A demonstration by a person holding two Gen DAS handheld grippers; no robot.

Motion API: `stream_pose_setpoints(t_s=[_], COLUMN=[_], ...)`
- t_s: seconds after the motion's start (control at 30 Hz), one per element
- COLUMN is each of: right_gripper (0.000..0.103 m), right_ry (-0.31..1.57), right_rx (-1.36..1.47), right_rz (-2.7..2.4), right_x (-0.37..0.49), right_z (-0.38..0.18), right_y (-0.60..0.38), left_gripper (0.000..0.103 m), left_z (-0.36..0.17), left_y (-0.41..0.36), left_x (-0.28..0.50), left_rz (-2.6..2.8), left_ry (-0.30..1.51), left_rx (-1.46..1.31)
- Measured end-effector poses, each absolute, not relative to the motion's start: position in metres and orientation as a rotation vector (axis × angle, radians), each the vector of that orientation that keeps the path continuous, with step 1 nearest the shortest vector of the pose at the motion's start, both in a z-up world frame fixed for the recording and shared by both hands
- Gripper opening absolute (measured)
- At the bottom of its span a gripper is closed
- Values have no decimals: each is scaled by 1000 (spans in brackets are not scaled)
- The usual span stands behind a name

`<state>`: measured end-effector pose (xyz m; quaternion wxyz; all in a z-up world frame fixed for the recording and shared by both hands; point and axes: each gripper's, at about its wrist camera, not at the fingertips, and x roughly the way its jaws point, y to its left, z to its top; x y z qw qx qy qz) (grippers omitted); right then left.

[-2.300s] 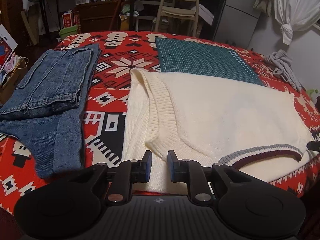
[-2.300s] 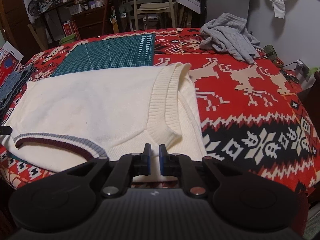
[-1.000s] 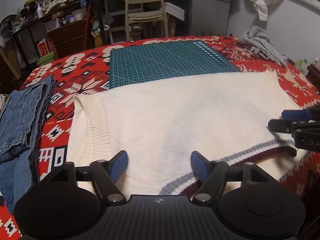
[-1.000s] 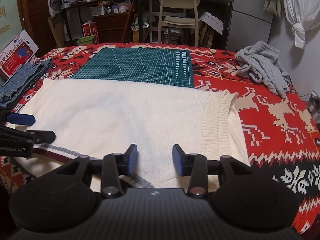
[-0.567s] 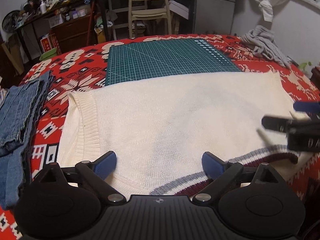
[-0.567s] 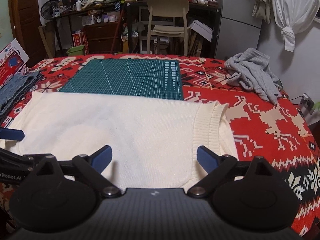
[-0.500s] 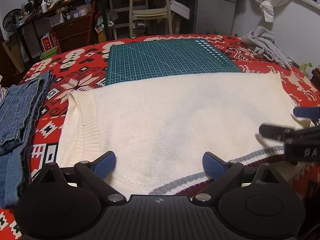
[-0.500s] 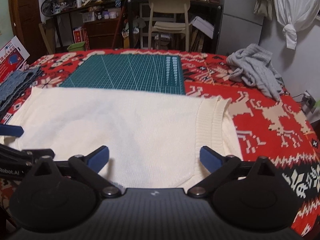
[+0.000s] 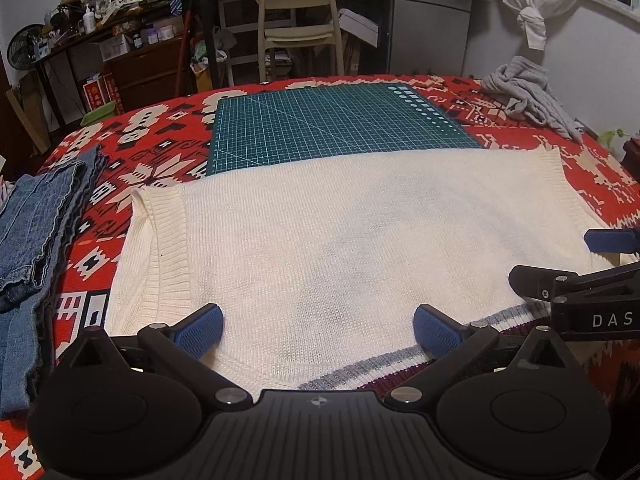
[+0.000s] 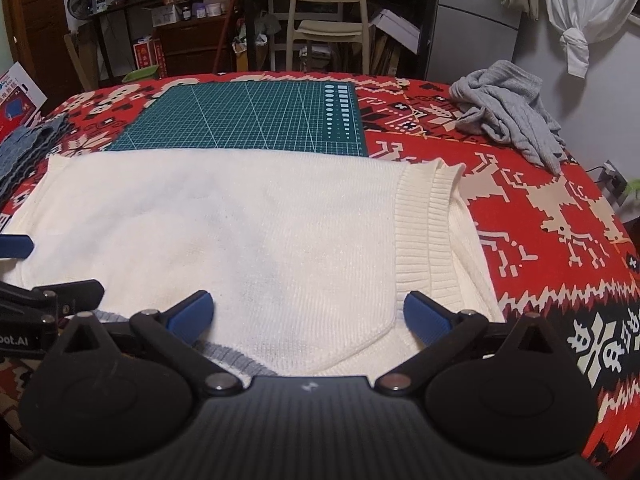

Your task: Fold clothes

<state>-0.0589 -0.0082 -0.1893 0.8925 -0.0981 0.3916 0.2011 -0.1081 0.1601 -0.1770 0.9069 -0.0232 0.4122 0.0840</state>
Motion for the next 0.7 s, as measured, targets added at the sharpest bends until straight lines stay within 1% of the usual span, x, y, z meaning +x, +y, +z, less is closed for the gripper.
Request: stream_pose_setpoints(t_s=[0.17,0.47,0.7], right_gripper=[102,102,102], right_ry=[842,873,856], right_rx=[-211,-231,-228], right_rz=[423,431,434], right_x=[-53,-49,-51], right_z=[-187,-185,-186], right_y=[-7,-4,-6], left_gripper=[103,103,103], left_z=[-175,-173,-172], left_y=[159,158,157], left_x=[-100,-97,-94], left_rz=[189,189,211], left_ry=[899,920,942], left_rx=[-50,-42,-55])
